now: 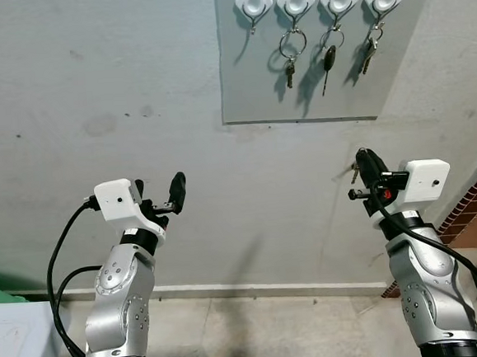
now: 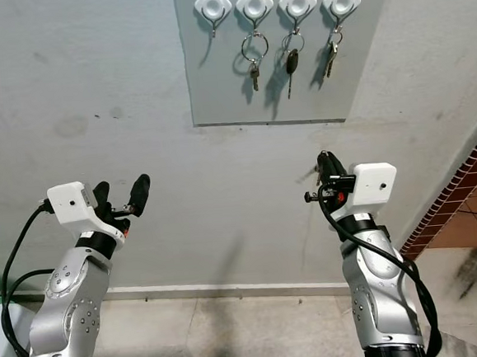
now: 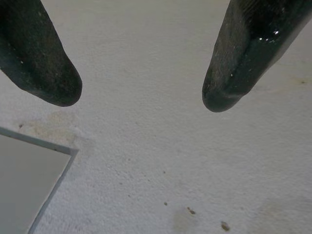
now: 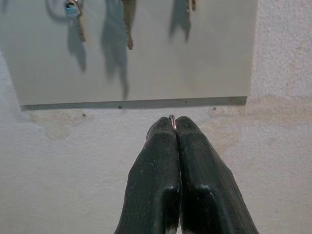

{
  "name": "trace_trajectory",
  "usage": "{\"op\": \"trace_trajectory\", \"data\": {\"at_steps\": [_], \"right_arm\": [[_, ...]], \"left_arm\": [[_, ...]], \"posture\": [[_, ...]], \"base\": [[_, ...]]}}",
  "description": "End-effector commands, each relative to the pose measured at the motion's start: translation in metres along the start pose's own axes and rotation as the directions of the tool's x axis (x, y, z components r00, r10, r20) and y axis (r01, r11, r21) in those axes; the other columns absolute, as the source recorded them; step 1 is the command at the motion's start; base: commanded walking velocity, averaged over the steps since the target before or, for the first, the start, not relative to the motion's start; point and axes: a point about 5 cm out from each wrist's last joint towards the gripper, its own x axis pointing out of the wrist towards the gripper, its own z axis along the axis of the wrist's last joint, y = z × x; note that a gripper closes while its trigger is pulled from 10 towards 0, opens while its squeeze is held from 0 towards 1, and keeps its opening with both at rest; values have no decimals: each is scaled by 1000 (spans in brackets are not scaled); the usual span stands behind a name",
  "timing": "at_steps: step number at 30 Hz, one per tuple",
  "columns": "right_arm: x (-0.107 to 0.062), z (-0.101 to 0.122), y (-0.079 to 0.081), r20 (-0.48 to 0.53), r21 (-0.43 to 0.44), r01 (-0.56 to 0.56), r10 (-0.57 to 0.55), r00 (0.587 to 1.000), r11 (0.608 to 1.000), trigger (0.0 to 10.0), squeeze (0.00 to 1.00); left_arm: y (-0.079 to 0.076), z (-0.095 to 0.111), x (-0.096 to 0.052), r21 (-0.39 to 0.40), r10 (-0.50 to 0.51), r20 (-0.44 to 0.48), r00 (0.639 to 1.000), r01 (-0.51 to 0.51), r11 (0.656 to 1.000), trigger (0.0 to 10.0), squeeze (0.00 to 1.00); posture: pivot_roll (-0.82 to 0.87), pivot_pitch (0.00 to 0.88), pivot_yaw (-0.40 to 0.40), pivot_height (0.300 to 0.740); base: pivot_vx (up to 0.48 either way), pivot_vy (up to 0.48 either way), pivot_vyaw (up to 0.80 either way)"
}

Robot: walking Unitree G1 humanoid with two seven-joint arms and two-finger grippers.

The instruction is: Hang keys on a hook

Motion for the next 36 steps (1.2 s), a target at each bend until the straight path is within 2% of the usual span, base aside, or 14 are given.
{"op": "trace_trajectory", "data": {"at_steps": [1,3,9,14,19,28,36], "right_arm": [[0,3,-1,6,-10,-3,3,1000,1000,10000,0],[0,3,-1,7,-12,-7,7,1000,1000,10000,0],[6,8,5,15,-28,-69,70,997,997,10000,0],[19,16,12,37,-30,-146,147,988,989,10000,0],[42,27,28,58,-37,-272,274,960,961,10000,0],[68,39,51,90,-29,-399,400,912,917,10000,0],[87,47,64,113,-26,-449,449,886,893,10000,0]], "left_arm": [[-1,2,2,14,-14,1,1000,14,1000,10000,0],[-4,2,2,8,-26,4,1000,26,1000,10000,0],[-15,9,6,59,-99,20,995,97,994,10000,0],[-27,18,14,87,-164,47,985,160,983,10000,0],[-45,33,26,149,-270,74,960,257,955,10000,0],[-53,44,38,165,-300,85,950,283,945,10000,0],[-65,52,39,162,-334,112,936,314,935,10000,0]], "posture": [[13,35,-6,740],[12,34,-5,740],[10,33,-9,740],[17,41,-18,740],[28,49,-34,740],[34,63,-50,740],[39,91,-75,740]], "base": [[0,0,0],[0,0,0],[0,0,0],[0,0,0],[0,0,0],[0,0,0],[0,0,0]]}}
